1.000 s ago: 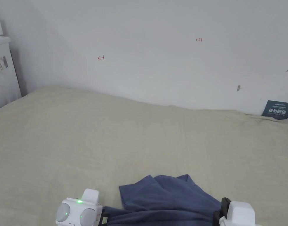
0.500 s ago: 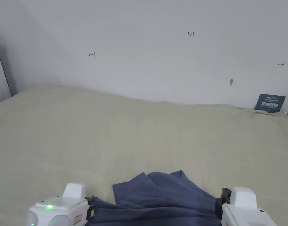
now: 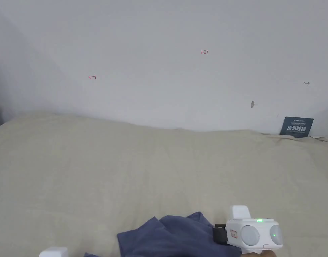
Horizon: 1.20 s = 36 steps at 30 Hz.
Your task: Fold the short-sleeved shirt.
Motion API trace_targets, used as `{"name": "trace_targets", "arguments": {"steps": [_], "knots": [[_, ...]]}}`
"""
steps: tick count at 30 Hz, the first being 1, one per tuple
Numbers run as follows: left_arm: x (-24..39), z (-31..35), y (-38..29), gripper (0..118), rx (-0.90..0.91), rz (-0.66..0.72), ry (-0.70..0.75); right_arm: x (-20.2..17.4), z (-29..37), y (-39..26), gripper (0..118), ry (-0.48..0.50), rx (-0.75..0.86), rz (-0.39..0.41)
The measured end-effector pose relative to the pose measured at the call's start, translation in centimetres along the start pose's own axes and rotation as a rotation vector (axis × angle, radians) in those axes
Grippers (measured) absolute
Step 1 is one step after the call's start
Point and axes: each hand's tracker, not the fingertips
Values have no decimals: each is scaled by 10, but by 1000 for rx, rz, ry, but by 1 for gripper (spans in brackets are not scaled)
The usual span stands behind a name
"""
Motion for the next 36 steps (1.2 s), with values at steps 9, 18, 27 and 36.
{"name": "trace_targets", "arguments": {"steps": [9, 18, 27, 36], "knots": [[1, -4, -4, 0, -26, -3, 13, -10, -23, -10, 10, 80, -62, 24], [0, -4, 15, 0, -1, -12, 21, -4, 32, -18, 9, 56, 172, 13], [-20, 15, 71, 0, 108, -16, 54, 8, 129, -8, 9, 50, 335, -35], [-38, 50, 139, 0, 213, -16, 91, 19, 203, -2, 9, -26, 446, -68]]}}
